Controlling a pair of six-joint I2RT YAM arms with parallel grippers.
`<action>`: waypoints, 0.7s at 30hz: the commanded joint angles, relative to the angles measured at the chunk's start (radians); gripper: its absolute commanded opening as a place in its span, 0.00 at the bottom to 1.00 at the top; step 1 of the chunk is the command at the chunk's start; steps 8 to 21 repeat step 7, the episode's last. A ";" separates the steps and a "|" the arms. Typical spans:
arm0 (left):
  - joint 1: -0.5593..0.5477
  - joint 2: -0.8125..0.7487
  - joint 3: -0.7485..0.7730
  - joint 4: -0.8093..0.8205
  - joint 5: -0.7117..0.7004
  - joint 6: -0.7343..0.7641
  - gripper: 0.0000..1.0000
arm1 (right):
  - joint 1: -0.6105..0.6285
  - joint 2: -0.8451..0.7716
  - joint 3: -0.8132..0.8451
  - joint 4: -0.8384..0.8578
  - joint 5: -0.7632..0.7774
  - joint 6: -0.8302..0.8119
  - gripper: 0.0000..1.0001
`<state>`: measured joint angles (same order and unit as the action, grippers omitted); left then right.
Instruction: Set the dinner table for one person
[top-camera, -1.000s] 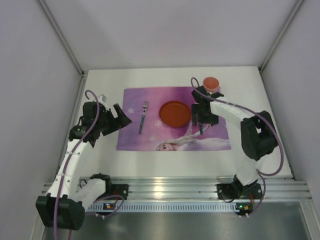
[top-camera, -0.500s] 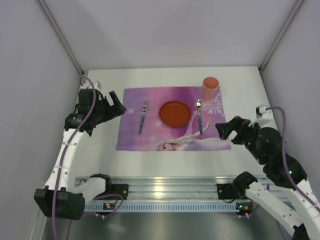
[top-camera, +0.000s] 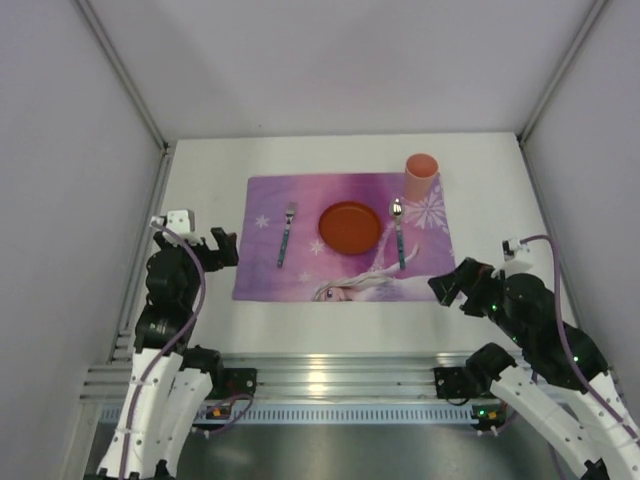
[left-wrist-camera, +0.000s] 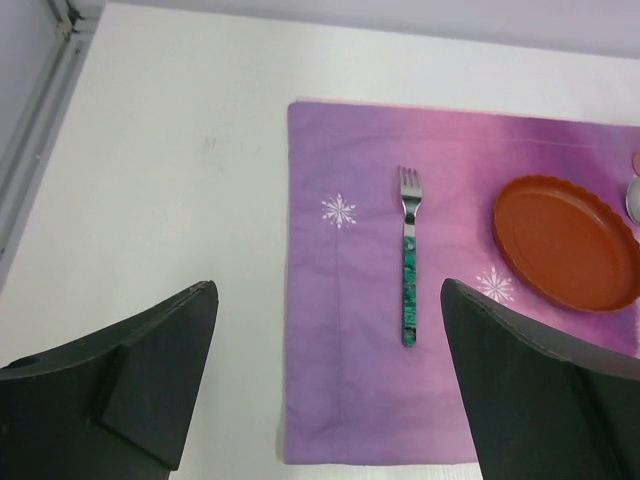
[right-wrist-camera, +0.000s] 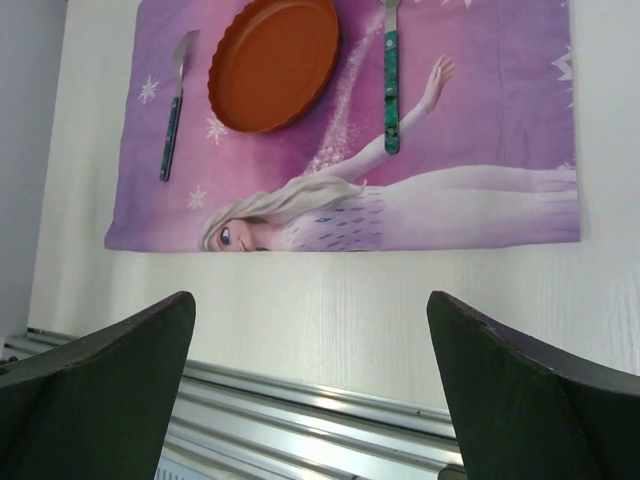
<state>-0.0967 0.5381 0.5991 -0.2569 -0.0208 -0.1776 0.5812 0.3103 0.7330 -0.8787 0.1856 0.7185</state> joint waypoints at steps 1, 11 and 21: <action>-0.003 -0.047 -0.042 0.168 -0.034 0.059 0.99 | 0.005 0.035 0.039 -0.003 0.017 -0.001 1.00; -0.003 -0.047 -0.090 0.142 -0.113 0.058 0.99 | 0.003 0.127 0.083 0.040 -0.012 -0.060 1.00; -0.003 -0.047 -0.090 0.142 -0.113 0.058 0.99 | 0.003 0.127 0.083 0.040 -0.012 -0.060 1.00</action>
